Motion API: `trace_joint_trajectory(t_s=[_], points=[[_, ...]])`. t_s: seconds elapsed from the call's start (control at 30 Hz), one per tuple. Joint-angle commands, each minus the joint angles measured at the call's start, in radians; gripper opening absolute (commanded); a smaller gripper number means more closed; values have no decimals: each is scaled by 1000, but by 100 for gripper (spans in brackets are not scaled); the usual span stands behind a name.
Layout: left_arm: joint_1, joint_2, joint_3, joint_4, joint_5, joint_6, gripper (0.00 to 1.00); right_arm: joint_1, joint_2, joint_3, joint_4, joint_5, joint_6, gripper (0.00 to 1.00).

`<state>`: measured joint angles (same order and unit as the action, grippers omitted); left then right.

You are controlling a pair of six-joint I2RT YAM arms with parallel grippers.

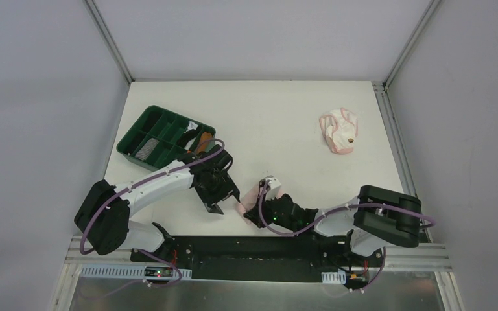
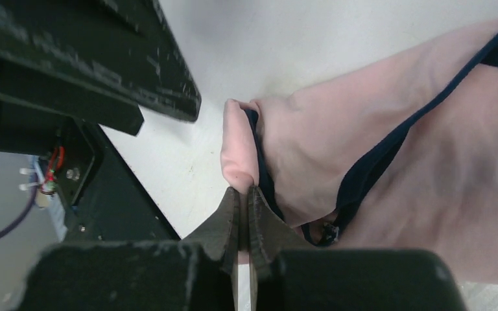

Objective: Roll the underwear
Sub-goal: Roll the underwear to the center of the board.

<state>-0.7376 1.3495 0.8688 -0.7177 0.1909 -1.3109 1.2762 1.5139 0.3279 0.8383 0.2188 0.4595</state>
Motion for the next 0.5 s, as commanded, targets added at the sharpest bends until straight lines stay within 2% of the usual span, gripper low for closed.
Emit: trace_joint_trajectory(t_s=[0.0,0.3,0.47], points=[[7,-25,-64,118,61,43,64,-81,47,-49,47,-155,92,0],[6,-29,-179,336,99,64,62,-200,127,-28,102,-363,151,0],[6,1,-194,382,91,48,56,-235,163,-29,139,-406,172,0]])
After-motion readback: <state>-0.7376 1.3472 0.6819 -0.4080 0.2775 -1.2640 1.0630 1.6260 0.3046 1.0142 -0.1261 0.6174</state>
